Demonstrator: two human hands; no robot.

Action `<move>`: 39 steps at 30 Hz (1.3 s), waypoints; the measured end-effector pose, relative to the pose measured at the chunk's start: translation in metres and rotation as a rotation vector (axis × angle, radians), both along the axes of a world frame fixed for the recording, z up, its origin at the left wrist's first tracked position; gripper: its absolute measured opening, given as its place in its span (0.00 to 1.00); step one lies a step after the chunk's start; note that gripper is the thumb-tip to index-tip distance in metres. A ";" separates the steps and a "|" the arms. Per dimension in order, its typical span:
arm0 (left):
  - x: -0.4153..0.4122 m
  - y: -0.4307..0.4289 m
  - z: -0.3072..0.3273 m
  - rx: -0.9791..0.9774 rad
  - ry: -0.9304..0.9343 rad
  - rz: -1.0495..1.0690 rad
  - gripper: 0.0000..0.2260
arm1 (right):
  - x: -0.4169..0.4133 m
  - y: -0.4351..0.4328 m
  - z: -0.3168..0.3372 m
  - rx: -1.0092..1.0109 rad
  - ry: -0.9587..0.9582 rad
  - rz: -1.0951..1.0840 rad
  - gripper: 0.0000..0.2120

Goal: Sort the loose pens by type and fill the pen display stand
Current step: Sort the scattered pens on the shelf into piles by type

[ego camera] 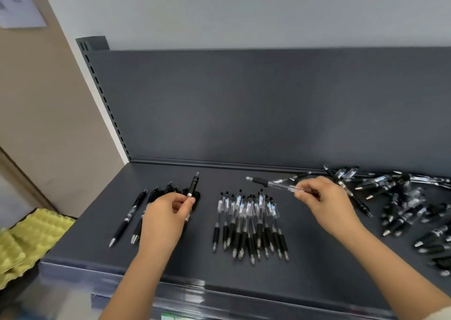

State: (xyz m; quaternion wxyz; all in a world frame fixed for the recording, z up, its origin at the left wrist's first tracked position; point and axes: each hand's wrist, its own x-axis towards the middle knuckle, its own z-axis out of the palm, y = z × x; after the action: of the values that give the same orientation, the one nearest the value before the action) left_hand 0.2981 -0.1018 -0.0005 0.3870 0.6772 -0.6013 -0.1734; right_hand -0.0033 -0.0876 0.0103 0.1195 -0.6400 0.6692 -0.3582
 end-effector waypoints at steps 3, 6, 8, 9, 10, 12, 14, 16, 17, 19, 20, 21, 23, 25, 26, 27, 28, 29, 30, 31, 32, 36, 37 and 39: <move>0.015 -0.004 0.000 -0.011 -0.055 0.025 0.06 | 0.023 -0.003 -0.001 0.032 0.111 0.099 0.03; 0.026 -0.007 -0.001 -0.012 -0.125 0.043 0.07 | 0.042 -0.007 -0.002 0.079 0.225 0.086 0.04; 0.032 -0.009 -0.002 0.013 -0.160 0.053 0.07 | 0.051 -0.013 -0.004 0.104 0.204 0.124 0.05; 0.035 -0.011 -0.004 0.034 -0.165 0.056 0.08 | 0.055 -0.015 -0.005 0.114 0.158 0.165 0.05; 0.039 -0.012 -0.005 0.054 -0.158 0.052 0.08 | 0.058 -0.017 -0.006 0.128 0.118 0.209 0.05; 0.044 -0.015 -0.008 0.077 -0.125 0.039 0.07 | 0.063 -0.021 -0.007 0.144 0.096 0.273 0.05; 0.047 -0.017 -0.010 0.087 -0.127 0.034 0.07 | 0.065 -0.026 -0.009 0.147 0.120 0.315 0.06; 0.048 -0.018 -0.010 0.092 -0.159 0.034 0.07 | 0.067 -0.031 -0.010 0.157 0.179 0.355 0.07; 0.048 -0.019 -0.011 0.089 -0.184 0.036 0.08 | 0.069 -0.034 -0.011 0.162 0.207 0.376 0.07; 0.046 -0.020 -0.011 0.071 -0.253 0.039 0.09 | 0.074 -0.040 -0.010 0.172 0.234 0.414 0.07; 0.044 -0.020 -0.012 0.064 -0.298 0.039 0.09 | 0.076 -0.042 -0.009 0.179 0.247 0.430 0.07; 0.041 -0.020 -0.012 0.065 -0.346 0.034 0.10 | 0.079 -0.043 -0.008 0.185 0.262 0.444 0.08; 0.037 -0.020 -0.015 0.062 -0.423 0.013 0.11 | 0.084 -0.047 -0.007 0.202 0.284 0.474 0.10; 0.035 -0.021 -0.018 0.044 -0.453 0.002 0.11 | 0.088 -0.050 -0.011 0.194 0.328 0.502 0.15; 0.035 -0.021 -0.020 0.032 -0.455 0.004 0.11 | 0.090 -0.052 -0.013 0.185 0.363 0.511 0.17; 0.035 -0.021 -0.021 0.017 -0.457 0.007 0.11 | 0.092 -0.054 -0.016 0.180 0.394 0.517 0.18; 0.035 -0.021 -0.023 0.000 -0.462 0.007 0.11 | 0.093 -0.054 -0.018 0.188 0.413 0.518 0.18; 0.034 -0.021 -0.025 -0.019 -0.474 0.004 0.11 | 0.094 -0.054 -0.021 0.203 0.424 0.515 0.19; 0.033 -0.021 -0.026 -0.042 -0.489 -0.002 0.10 | 0.094 -0.053 -0.022 0.226 0.433 0.513 0.19; 0.032 -0.021 -0.028 -0.070 -0.503 -0.012 0.09 | 0.094 -0.051 -0.023 0.246 0.442 0.514 0.21; 0.030 -0.021 -0.029 -0.097 -0.515 -0.024 0.08 | 0.094 -0.049 -0.024 0.266 0.455 0.518 0.22; 0.014 -0.022 -0.026 -0.172 -0.574 -0.099 0.07 | 0.095 -0.041 -0.023 0.306 0.495 0.552 0.25; 0.009 -0.022 -0.025 -0.178 -0.579 -0.112 0.07 | 0.097 -0.039 -0.023 0.296 0.497 0.558 0.24; -0.001 -0.022 -0.022 -0.188 -0.581 -0.143 0.07 | 0.095 -0.035 -0.022 0.251 0.481 0.547 0.22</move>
State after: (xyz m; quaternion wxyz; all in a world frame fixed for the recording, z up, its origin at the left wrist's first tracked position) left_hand 0.2972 -0.1236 -0.0229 0.2466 0.6158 -0.7462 0.0570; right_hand 0.0913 -0.1231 -0.0119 0.1280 -0.8410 0.5212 -0.0679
